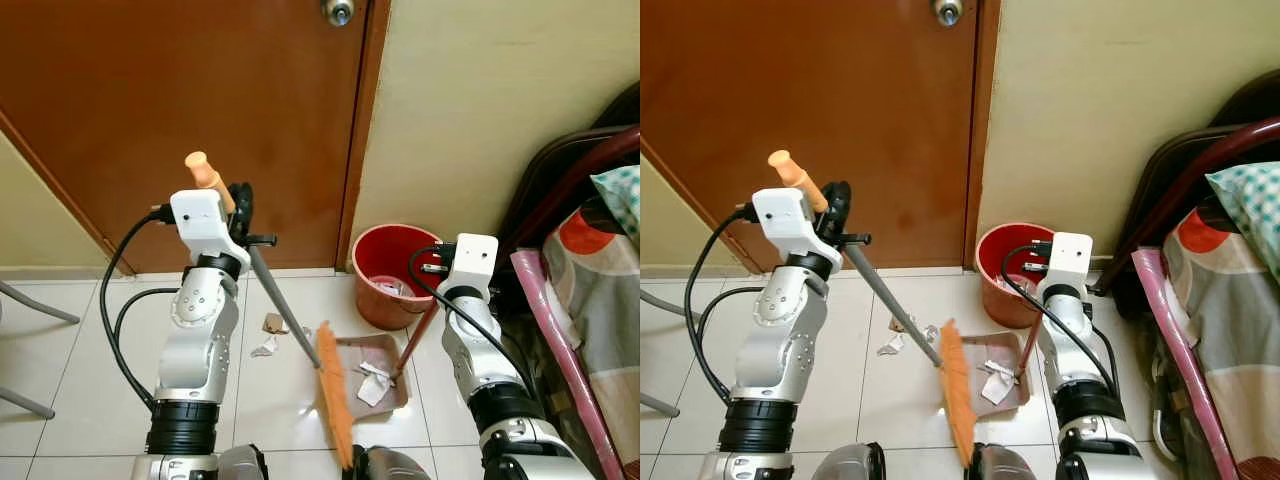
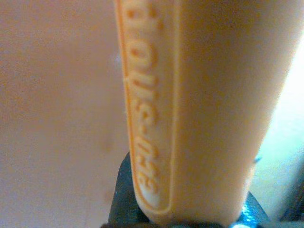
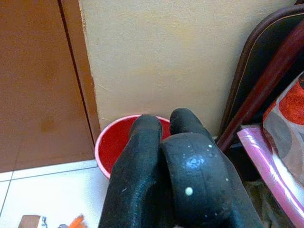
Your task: Sweep floor
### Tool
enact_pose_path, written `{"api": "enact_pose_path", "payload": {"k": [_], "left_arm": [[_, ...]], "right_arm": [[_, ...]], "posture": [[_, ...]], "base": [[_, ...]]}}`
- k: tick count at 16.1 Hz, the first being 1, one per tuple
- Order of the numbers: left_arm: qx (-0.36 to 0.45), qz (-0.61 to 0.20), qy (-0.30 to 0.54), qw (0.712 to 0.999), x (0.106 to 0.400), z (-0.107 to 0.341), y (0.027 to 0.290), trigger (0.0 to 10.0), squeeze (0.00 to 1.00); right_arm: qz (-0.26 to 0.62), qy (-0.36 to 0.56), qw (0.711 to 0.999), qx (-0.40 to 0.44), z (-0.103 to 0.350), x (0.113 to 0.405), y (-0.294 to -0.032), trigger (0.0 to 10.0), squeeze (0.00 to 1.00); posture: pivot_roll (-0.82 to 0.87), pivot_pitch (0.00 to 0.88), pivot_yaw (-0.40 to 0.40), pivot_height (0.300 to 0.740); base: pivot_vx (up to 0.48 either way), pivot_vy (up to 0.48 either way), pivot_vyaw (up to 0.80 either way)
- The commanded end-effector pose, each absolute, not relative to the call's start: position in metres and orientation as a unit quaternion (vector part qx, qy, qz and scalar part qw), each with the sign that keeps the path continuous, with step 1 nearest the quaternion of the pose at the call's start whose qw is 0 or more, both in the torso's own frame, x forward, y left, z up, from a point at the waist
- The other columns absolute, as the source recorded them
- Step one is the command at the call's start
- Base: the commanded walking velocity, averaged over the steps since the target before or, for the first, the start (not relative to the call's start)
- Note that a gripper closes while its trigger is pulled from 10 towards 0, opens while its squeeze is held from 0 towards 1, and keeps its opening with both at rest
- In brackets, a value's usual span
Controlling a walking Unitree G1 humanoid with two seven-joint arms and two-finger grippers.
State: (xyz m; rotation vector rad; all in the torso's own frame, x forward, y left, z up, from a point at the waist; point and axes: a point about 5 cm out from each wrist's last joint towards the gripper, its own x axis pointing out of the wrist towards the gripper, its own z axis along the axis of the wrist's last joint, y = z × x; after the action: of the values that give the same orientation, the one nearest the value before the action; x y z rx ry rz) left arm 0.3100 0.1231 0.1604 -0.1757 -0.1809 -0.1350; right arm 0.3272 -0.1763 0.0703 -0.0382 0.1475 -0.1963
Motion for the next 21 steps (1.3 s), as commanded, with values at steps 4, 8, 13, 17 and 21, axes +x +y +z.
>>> {"api": "enact_pose_path", "payload": {"k": [4, 8, 13, 17, 21], "left_arm": [[-0.056, -0.072, -0.132, 0.987, 0.307, 0.175, 0.13, 10.0, 0.0], [0.011, -0.051, -0.11, 0.993, 0.292, 0.159, 0.154, 10.0, 0.0], [0.028, -0.031, -0.093, 0.995, 0.287, 0.148, 0.164, 10.0, 0.0], [0.035, -0.027, -0.049, 0.998, 0.269, 0.121, 0.166, 10.0, 0.0], [0.035, -0.036, -0.035, 0.998, 0.265, 0.11, 0.163, 10.0, 0.0]], "right_arm": [[-0.101, 0.064, 0.993, -0.011, 0.074, 0.329, -0.177, 10.0, 0.0], [-0.1, 0.051, 0.992, 0.056, 0.081, 0.331, -0.183, 10.0, 0.0], [-0.07, 0.05, 0.994, 0.061, 0.096, 0.338, -0.192, 10.0, 0.0], [-0.055, 0.051, 0.994, 0.082, 0.093, 0.307, -0.207, 10.0, 0.0], [-0.056, 0.073, 0.993, 0.079, 0.076, 0.29, -0.2, 10.0, 0.0]], "posture": [[0.0, 0.098, -0.039, 0.74], [0.01, 0.093, -0.036, 0.74], [0.0, 0.078, -0.054, 0.74], [-0.02, 0.042, -0.062, 0.74], [-0.01, 0.024, -0.048, 0.74]], "base": [[0.0, 0.0, 0.0], [0.0, 0.0, 0.0], [0.0, 0.0, 0.0], [0.0, 0.0, 0.0], [0.0, -0.176, 0.0]]}}
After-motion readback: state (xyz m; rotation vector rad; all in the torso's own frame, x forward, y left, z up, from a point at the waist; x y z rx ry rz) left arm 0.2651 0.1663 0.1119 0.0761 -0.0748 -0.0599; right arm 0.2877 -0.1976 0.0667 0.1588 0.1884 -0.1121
